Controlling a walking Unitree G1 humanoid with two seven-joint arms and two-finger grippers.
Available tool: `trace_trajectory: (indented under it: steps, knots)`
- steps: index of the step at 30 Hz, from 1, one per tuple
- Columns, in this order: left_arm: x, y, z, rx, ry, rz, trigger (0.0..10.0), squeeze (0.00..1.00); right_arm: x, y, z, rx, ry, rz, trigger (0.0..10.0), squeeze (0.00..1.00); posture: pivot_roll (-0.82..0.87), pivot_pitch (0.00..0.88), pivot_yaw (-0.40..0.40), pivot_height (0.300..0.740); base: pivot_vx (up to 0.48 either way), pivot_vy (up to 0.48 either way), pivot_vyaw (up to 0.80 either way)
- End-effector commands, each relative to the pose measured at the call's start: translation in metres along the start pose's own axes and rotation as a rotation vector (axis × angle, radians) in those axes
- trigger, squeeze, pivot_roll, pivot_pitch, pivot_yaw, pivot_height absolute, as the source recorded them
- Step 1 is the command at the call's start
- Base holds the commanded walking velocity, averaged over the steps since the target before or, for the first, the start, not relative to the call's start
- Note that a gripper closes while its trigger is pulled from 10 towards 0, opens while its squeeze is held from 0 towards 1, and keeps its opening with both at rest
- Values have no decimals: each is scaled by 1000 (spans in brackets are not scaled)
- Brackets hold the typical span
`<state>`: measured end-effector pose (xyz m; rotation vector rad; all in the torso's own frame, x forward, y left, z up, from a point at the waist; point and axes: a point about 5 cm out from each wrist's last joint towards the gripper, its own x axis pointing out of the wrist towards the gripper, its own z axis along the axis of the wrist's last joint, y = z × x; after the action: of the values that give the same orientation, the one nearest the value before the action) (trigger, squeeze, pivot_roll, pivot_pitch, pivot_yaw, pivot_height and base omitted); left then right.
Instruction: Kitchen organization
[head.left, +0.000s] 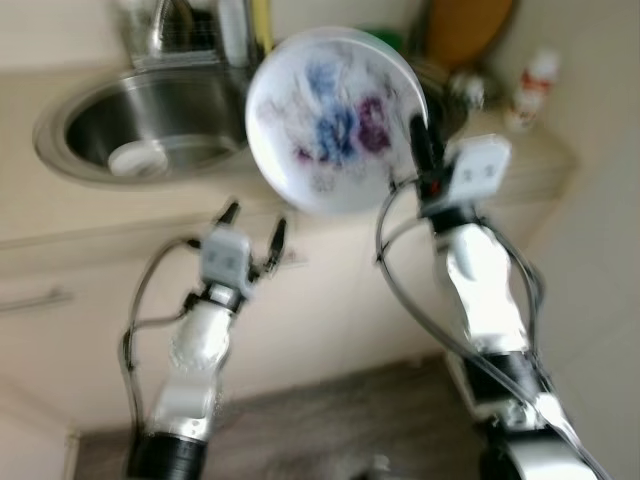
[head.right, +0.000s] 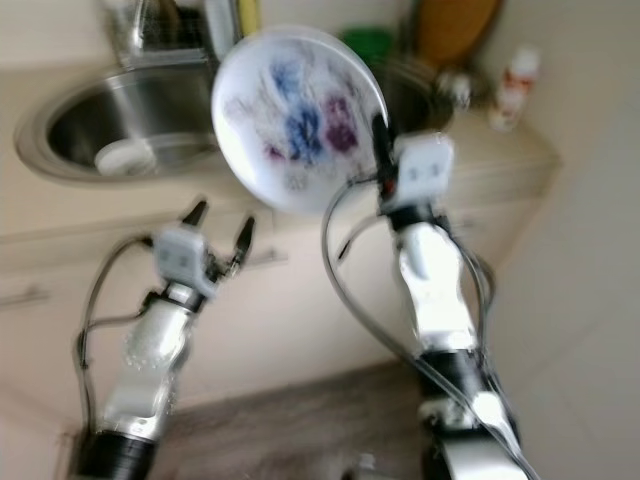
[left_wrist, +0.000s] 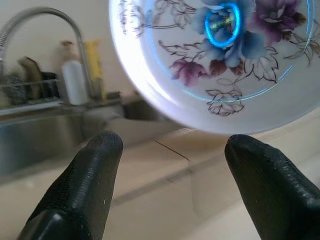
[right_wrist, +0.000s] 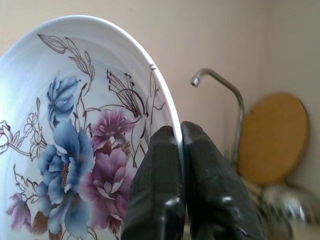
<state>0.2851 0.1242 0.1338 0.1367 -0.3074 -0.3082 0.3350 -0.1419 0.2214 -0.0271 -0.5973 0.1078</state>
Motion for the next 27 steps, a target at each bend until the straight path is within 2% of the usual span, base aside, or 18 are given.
trace_trajectory:
  steps: [1, 14, 27]
  knots:
    - [-2, 8, 3, 18, -12, 15, 10000, 0, 8, 9, 16, 20, -88, 13, 0, 0, 10, 0, -63, 740, 326, 0, 788]
    - [0, 6, 5, 9, -28, 10, 10000, 0, 16, -6, 28, 38, -147, -97, 0, 0, 11, 0, -63, 740, 44, 0, 61]
    - [2, 7, 8, 6, -48, 10, 10000, 0, 15, -4, 24, 30, -136, -110, 0, 0, 13, 0, -60, 740, 42, 0, 0]
